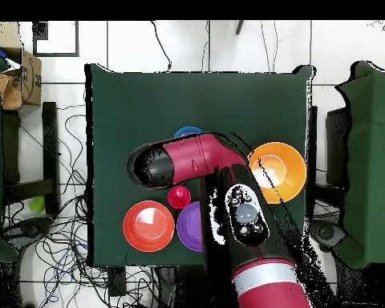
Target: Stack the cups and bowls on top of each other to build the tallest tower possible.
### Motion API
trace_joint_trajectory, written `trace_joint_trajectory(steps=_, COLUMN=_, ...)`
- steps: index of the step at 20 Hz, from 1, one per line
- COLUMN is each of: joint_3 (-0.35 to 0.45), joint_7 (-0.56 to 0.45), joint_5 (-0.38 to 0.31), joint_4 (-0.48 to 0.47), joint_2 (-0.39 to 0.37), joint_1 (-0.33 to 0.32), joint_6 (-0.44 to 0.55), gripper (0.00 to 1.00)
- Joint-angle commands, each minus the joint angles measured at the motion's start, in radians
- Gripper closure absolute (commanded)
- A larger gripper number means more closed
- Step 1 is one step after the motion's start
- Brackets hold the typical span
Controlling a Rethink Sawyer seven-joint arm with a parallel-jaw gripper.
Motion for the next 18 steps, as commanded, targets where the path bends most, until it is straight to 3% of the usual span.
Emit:
trace_joint_trajectory(steps=1, joint_3=0.091, joint_7=-0.268, joint_5=-0.113, joint_4=-0.04, joint_2=0.059, joint_1=-0.032, joint_6=0.08, gripper=1.0)
trace_joint_trajectory(steps=13, joint_3=0.13, joint_7=-0.312, joint_5=-0.189, joint_4=-0.065, joint_2=0.108, joint_1=-0.109, joint_6=0.077, gripper=1.0)
trace_joint_trajectory(steps=18, joint_3=0.148, joint_7=-0.301, joint_5=-0.211, joint_4=-0.112, joint_2=0.141, joint_1=-0.108, joint_6=0.089, gripper=1.0)
